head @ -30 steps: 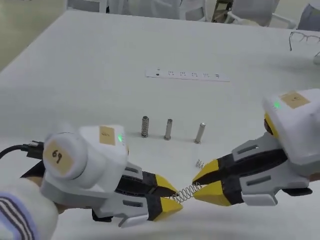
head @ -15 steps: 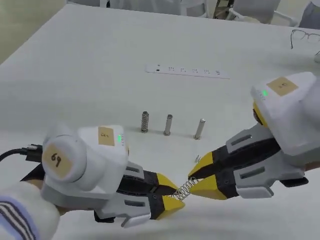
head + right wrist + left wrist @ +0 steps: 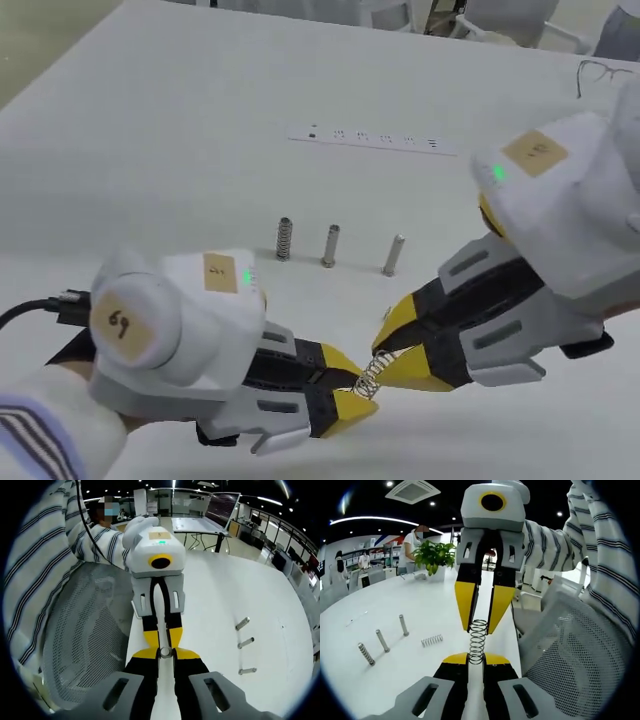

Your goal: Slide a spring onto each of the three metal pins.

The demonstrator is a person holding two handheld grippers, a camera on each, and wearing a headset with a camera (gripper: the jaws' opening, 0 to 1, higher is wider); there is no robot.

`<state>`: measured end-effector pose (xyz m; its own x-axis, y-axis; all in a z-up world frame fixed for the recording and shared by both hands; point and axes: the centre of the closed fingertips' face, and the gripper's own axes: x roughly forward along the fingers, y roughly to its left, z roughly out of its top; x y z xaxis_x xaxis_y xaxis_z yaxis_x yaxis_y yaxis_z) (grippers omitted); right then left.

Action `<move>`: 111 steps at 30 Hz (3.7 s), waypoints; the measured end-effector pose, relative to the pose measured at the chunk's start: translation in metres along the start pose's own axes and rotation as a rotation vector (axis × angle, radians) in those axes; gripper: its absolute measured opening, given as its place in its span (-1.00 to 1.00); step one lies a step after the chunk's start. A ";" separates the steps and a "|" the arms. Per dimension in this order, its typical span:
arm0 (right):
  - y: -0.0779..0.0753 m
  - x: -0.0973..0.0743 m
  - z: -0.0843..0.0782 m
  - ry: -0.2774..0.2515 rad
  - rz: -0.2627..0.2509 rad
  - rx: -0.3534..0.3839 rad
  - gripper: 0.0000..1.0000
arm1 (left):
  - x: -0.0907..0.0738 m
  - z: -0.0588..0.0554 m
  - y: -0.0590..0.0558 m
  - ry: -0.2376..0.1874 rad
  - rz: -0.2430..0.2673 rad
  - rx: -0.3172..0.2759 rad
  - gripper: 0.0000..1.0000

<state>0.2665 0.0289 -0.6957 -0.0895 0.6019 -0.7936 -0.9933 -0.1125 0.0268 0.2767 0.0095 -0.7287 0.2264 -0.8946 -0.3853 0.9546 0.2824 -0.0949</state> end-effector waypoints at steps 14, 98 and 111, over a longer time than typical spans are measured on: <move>0.001 -0.001 -0.005 0.092 0.015 -0.038 -0.84 | 0.001 0.000 -0.001 0.000 -0.001 -0.001 -0.96; -0.019 0.004 -0.021 0.222 0.001 -0.062 -0.83 | -0.064 -0.033 0.048 0.045 0.268 -0.174 0.52; -0.042 0.001 -0.017 0.268 -0.001 -0.107 -0.83 | -0.068 -0.033 0.053 0.051 0.307 -0.167 0.96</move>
<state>0.3091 0.0207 -0.7078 -0.0521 0.3736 -0.9261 -0.9788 -0.2030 -0.0269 0.3051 0.0963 -0.7379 0.4841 -0.7419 -0.4640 0.7978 0.5920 -0.1143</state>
